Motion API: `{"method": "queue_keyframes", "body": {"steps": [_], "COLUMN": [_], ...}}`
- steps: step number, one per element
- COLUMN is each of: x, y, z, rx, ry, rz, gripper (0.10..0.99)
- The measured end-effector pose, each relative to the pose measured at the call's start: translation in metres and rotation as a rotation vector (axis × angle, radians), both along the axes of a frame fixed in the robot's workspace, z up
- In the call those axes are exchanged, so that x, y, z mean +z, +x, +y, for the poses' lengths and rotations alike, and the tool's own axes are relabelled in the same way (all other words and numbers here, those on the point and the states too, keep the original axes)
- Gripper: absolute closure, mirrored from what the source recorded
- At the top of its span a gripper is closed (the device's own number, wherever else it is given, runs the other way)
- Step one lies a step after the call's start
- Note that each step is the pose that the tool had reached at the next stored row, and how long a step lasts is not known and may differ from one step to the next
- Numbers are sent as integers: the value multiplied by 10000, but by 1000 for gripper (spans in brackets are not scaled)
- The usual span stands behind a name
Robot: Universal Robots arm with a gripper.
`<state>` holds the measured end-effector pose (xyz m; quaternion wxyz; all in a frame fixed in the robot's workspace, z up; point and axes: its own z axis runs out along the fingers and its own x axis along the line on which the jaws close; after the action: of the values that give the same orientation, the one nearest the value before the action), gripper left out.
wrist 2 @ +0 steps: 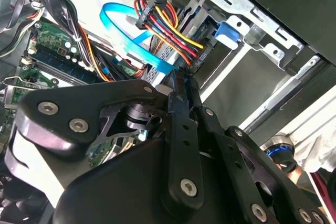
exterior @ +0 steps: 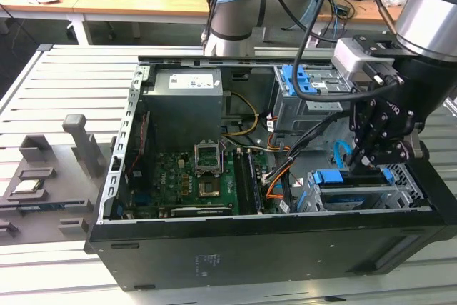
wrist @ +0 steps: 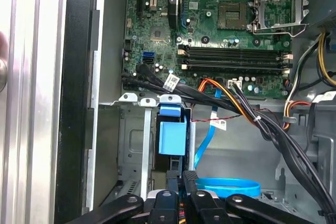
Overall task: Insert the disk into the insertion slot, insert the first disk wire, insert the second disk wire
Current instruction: 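Insert the second disk wire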
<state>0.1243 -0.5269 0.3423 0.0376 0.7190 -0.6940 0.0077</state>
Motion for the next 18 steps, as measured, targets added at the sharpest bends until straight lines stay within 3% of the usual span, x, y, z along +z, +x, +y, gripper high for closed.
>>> {"method": "queue_keyframes", "body": {"steps": [6,7,8,10,11,13,16,18], "x": [-14,9,135,232,300,403,510,516], "y": [5,5,5,5,4,5,5,5], "z": [-1,-2,10,35,45,55,57,57], "rx": [1,0,0,0,0,0,0,0], "ry": [0,-2,0,-1,-1,-1,-1,1], "rz": [0,0,0,0,0,0,0,0], "gripper": [918,851,851,867,933,980,980,980]}}
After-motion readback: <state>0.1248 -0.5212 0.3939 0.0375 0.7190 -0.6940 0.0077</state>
